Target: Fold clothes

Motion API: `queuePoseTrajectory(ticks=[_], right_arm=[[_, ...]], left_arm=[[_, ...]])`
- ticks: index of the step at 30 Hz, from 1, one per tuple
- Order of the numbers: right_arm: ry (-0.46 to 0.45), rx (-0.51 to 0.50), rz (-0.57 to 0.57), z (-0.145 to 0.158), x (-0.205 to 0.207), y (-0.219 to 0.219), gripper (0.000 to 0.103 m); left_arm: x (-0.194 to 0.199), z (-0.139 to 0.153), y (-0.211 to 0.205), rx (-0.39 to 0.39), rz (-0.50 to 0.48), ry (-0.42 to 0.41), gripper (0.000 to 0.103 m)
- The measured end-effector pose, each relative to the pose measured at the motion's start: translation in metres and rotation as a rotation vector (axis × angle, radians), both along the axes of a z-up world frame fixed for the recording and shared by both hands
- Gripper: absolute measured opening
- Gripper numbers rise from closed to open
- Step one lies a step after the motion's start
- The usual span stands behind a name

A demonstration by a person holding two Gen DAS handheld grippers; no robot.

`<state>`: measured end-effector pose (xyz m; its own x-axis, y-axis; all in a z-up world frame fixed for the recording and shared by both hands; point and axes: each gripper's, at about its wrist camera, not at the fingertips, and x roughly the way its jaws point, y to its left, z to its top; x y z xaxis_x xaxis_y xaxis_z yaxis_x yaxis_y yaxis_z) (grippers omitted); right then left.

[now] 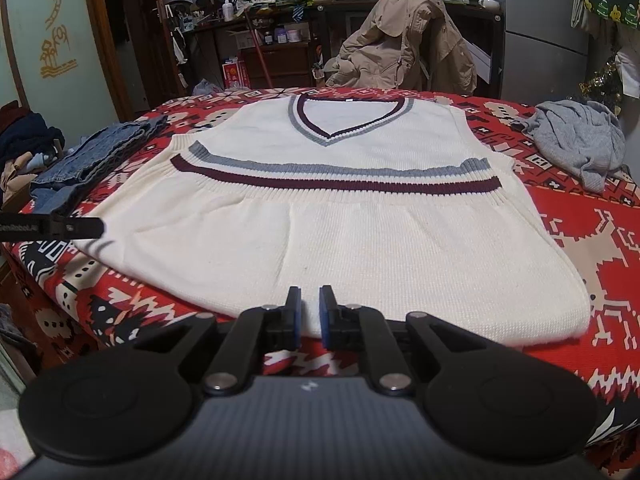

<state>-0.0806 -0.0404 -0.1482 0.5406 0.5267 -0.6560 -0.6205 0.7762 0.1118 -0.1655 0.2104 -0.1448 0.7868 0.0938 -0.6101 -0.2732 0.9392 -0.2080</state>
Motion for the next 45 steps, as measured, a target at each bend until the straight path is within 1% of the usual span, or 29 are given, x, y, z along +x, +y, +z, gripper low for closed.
queuePoseTrajectory(ticks=[4, 6, 9, 12, 13, 15, 17, 18, 26, 30, 33, 35, 38, 45], right_arm=[[0.003, -0.001, 0.001, 0.001, 0.001, -0.001, 0.010], [0.001, -0.004, 0.001, 0.001, 0.000, 0.000, 0.010], [0.000, -0.007, 0.001, 0.001, 0.000, 0.000, 0.010], [0.003, -0.004, 0.001, 0.001, 0.001, 0.000, 0.011], [0.003, -0.003, 0.001, 0.001, 0.001, 0.000, 0.011], [0.003, -0.002, 0.002, 0.001, 0.001, 0.000, 0.011], [0.002, -0.002, 0.003, 0.000, 0.001, 0.000, 0.011], [0.002, -0.002, 0.004, 0.000, 0.001, 0.000, 0.011], [0.005, 0.002, 0.004, 0.000, 0.001, -0.001, 0.012], [0.006, 0.005, 0.002, 0.000, 0.001, -0.001, 0.012], [0.007, 0.006, 0.005, 0.000, 0.001, -0.001, 0.012], [0.008, 0.003, 0.007, 0.001, 0.001, -0.001, 0.013], [0.008, 0.002, 0.007, 0.001, 0.001, -0.001, 0.013], [0.010, 0.002, 0.008, 0.001, 0.001, 0.000, 0.013]], left_arm=[[0.016, -0.005, -0.018, 0.046, -0.052, 0.025, 0.013], [0.018, -0.006, -0.029, 0.125, -0.071, 0.048, 0.013], [0.016, -0.002, -0.043, 0.211, -0.123, 0.097, 0.013], [0.008, 0.001, -0.049, 0.260, -0.146, 0.130, 0.013], [0.007, 0.002, -0.050, 0.265, -0.147, 0.129, 0.013], [0.009, 0.006, -0.049, 0.259, -0.141, 0.098, 0.012], [0.011, 0.010, -0.048, 0.254, -0.135, 0.065, 0.003], [0.014, 0.009, -0.047, 0.245, -0.134, 0.070, 0.000], [0.040, -0.002, -0.036, 0.168, -0.128, 0.122, 0.000], [0.018, 0.002, -0.040, 0.140, -0.119, 0.161, 0.000], [0.006, 0.004, -0.044, 0.122, -0.130, 0.157, 0.000], [0.003, 0.009, -0.047, 0.122, -0.140, 0.108, 0.001], [0.015, 0.013, -0.051, 0.125, -0.146, 0.072, 0.001], [0.016, 0.003, -0.059, 0.155, -0.212, 0.108, 0.001]])
